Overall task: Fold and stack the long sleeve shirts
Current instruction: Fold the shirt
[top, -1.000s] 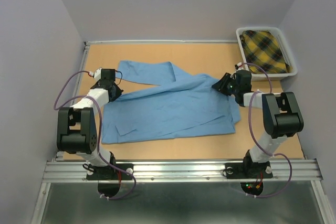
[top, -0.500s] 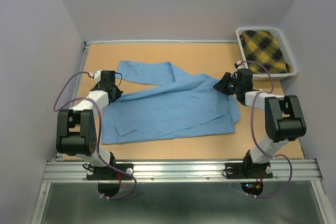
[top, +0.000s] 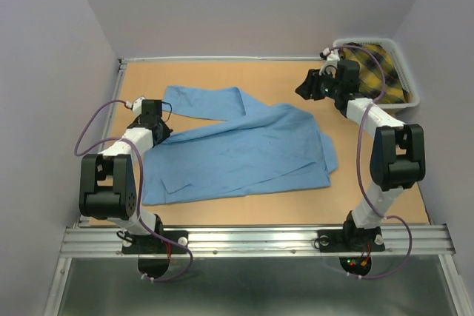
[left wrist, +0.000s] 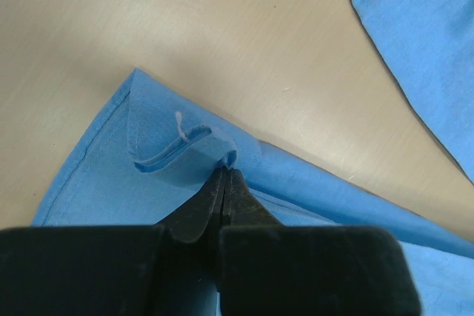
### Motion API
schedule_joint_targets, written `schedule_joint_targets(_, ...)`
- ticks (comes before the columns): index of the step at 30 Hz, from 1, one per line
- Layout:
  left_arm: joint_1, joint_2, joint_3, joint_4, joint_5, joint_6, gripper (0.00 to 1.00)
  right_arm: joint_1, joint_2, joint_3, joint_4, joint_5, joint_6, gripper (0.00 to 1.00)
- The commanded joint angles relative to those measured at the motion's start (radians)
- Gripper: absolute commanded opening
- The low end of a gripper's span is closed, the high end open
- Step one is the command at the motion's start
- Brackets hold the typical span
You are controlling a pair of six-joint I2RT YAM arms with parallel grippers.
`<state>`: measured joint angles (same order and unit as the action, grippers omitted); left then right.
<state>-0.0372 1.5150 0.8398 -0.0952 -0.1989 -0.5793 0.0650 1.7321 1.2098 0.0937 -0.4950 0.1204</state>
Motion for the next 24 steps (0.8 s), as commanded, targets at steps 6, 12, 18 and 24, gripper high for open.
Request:
schedule_joint_targets(6,0.005,-0.006,0.035,-0.005,-0.02,0.035,0.0,0.032,0.205,0.2,-0.173,-0.149,-0.113,0.5)
schedule_joint_targets(12,0.005,0.004,0.044,-0.012,-0.024,0.036,0.0,0.056,0.277,0.258,-0.215,-0.191,-0.163,0.44)
schedule_joint_targets(18,0.005,0.004,0.054,-0.014,-0.027,0.038,0.0,0.061,0.294,0.277,-0.233,-0.223,-0.169,0.36)
schedule_joint_targets(24,0.007,0.019,0.068,-0.027,-0.042,0.041,0.0,0.064,0.282,0.269,-0.241,-0.226,-0.172,0.2)
